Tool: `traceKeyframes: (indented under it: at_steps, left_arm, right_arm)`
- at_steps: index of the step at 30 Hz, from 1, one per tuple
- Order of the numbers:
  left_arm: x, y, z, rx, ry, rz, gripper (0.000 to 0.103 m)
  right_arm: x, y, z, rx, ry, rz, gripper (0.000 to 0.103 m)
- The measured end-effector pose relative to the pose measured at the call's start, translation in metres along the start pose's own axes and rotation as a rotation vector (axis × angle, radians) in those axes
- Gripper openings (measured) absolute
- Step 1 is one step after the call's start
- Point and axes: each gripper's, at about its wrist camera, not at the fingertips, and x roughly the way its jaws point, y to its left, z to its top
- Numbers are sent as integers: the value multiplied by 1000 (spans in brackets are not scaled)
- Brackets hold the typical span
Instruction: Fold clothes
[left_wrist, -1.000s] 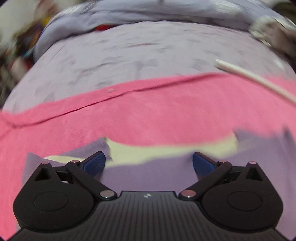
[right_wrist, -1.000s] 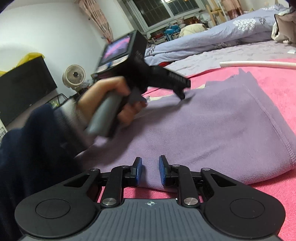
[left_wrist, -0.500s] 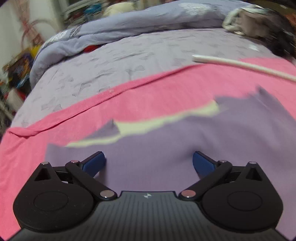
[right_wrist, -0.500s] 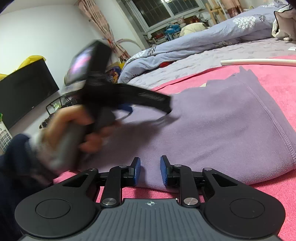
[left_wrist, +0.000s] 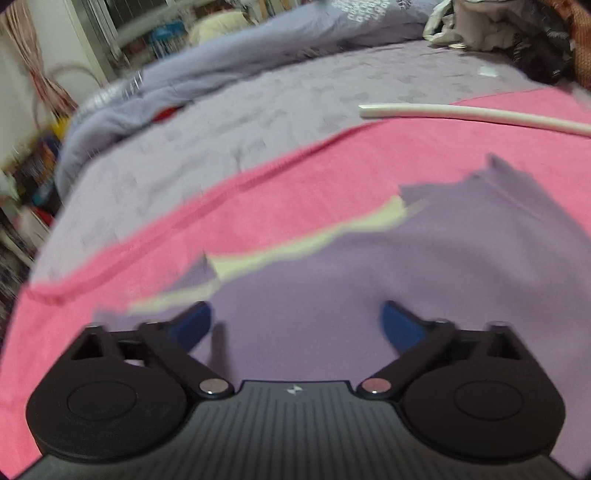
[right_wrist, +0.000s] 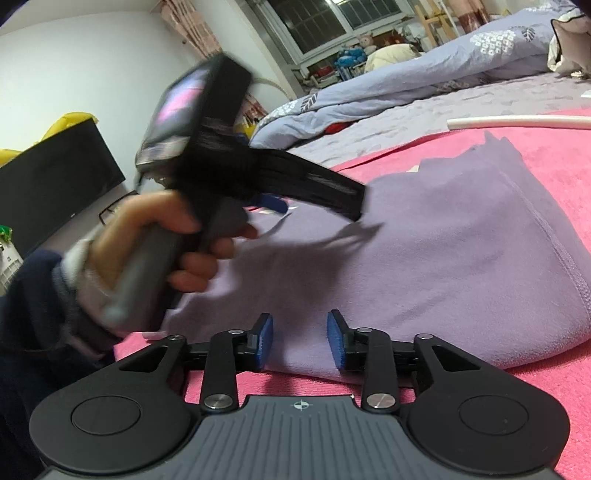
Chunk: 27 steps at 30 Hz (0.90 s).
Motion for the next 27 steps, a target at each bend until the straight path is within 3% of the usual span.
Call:
traceKeyframes:
  at_steps: [4, 5, 7, 10, 14, 16, 19, 20, 21, 23, 25, 27]
  left_arm:
    - [39, 14, 39, -202, 90, 10, 101]
    - [33, 20, 41, -227, 81, 14, 85]
    - [12, 29, 34, -227, 29, 15, 83]
    - [-39, 44, -9, -195, -61, 30, 92]
    - [-83, 66, -79, -216, -143, 110, 93]
    - [-84, 78, -104, -255, -166, 120, 93]
    - [-71, 97, -118, -342, -138, 41, 94]
    - [-73, 106, -119, -368, -150, 1, 93]
    - [-78, 114, -120, -387, -174, -10, 93]
    - [-87, 128, -125, -423, -216, 16, 93]
    - [-90, 140, -130, -467, -215, 93, 93]
    - [-90, 152, -134, -519, -201, 123, 93]
  right_arm:
    - [0, -1, 0, 7, -1, 11, 36]
    - [0, -2, 0, 9, -1, 14, 36]
    - [0, -2, 0, 12, -2, 19, 36]
    - [0, -3, 0, 17, -3, 27, 37]
    - [-1, -4, 1, 29, -9, 43, 38]
    - [-8, -6, 2, 45, -40, 60, 40]
    - [-32, -5, 8, 28, -154, 54, 41]
    - [-41, -2, 16, -10, -202, 13, 43]
    - [-43, 2, 31, -73, -231, -73, 54]
    - [-47, 9, 60, -198, -288, -245, 69]
    - [-44, 10, 90, -305, -321, -403, 70]
    - [-6, -15, 121, -322, -222, -475, 68]
